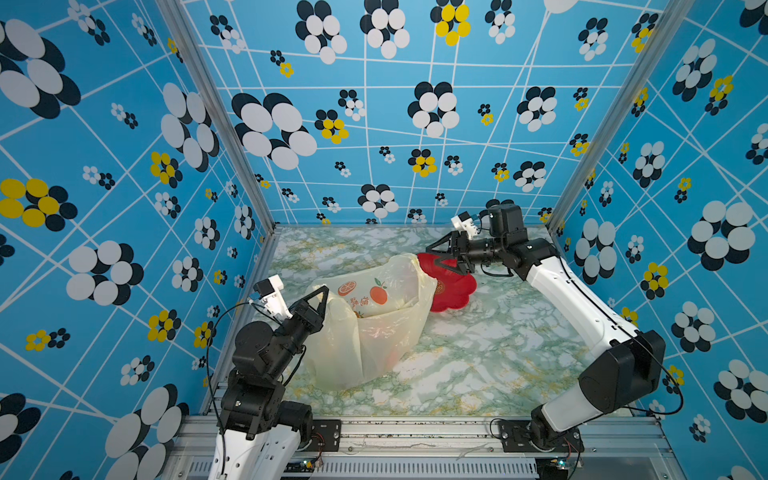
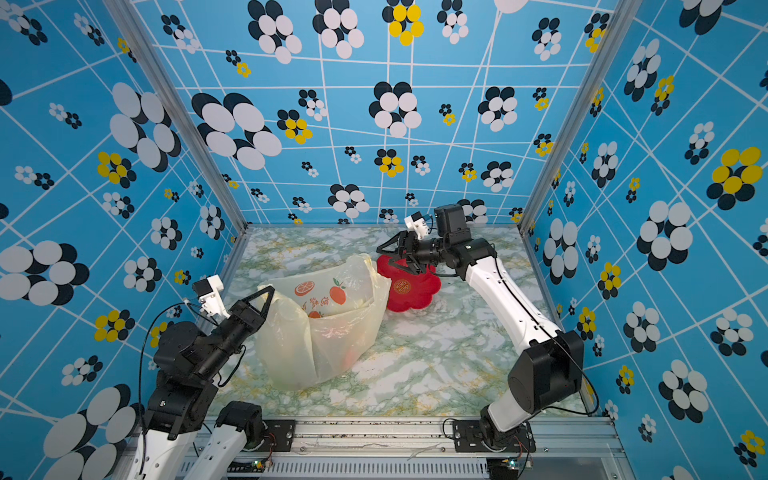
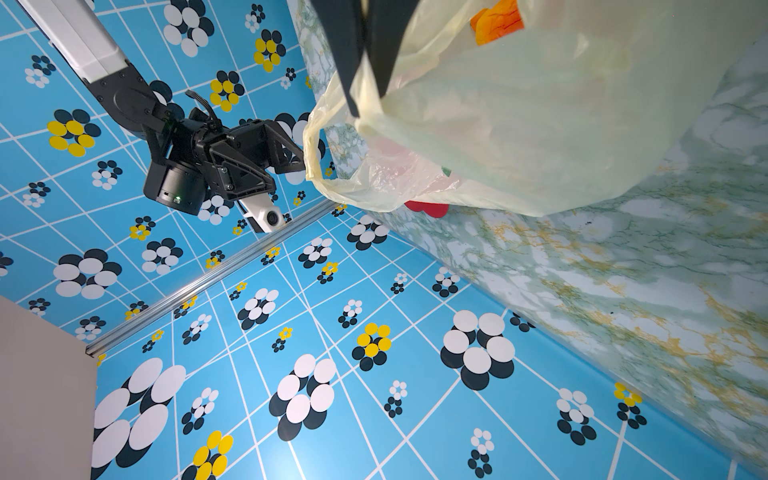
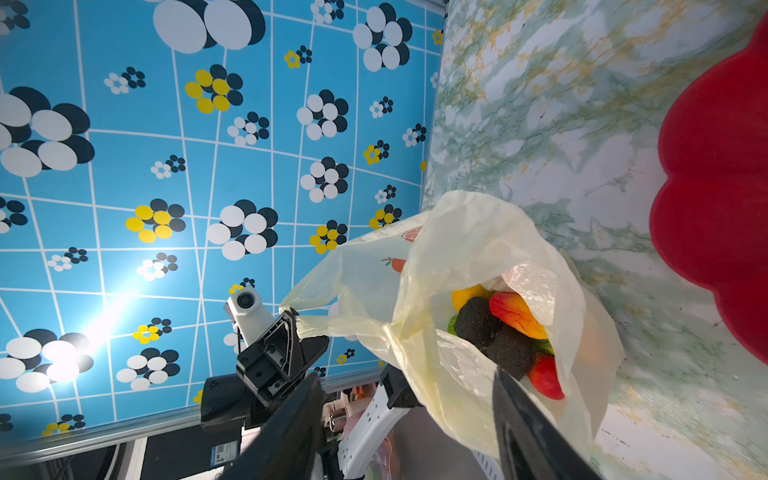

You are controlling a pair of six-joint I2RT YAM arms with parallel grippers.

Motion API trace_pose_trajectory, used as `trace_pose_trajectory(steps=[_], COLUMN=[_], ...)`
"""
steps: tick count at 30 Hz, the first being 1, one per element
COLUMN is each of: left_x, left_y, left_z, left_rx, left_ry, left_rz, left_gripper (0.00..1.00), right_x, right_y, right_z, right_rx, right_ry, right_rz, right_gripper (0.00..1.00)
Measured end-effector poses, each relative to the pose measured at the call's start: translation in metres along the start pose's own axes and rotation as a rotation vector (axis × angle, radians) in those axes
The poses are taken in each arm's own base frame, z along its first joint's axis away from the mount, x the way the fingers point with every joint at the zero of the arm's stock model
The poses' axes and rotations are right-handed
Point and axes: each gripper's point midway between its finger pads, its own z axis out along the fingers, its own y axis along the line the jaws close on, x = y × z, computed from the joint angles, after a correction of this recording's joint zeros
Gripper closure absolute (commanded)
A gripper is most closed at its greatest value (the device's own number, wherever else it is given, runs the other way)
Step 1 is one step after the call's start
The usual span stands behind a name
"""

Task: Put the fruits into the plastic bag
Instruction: 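Withdraw the right gripper from the bag back over the red plate, then grasp the bag's handle farthest from the robot with the right gripper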

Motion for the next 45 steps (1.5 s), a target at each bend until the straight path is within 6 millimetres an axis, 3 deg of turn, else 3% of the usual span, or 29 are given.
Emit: trace_pose_trajectory(steps=[6,16,23,29,36,41,45], left_x=[0.001,0.001,0.001,0.001,0.002,0.003,0.003], left_y=[0.001,0.001,0.001,0.001,0.004,0.004,0.005], left_z=[0.000,0.000,0.000,0.000,0.002,0.002,0.002], left_rx=[-0.003,-0.005,-0.005,-0.006,-0.014,-0.018,-0.021], left_ry=[0.002,0.004,0.004,0.005,0.011,0.014,0.016], left_rz=[-0.001,-0.001,-0.001,-0.002,-0.005,-0.005,-0.006], left_gripper=[1.00,1.00,1.00,1.00,1.00,1.00,1.00], right_x=[0.015,0.043,0.038,0.036,0.046,0.059,0.052], right_y=[0.004,0.042,0.050,0.033,0.010,0.008,0.010], right_z=[0.023,0.057,0.062,0.073,0.100,0.105,0.103], right_rx=[-0.008,-0.080,-0.098,0.016,0.275,0.325,0.328], right_ry=[0.081,0.191,0.189,0.221,0.293,0.337,0.303], right_rz=[-0.026,-0.127,-0.141,-0.181,-0.370,-0.424,-0.429], right_gripper=[0.45,0.64,0.60,0.57,0.58,0.77,0.92])
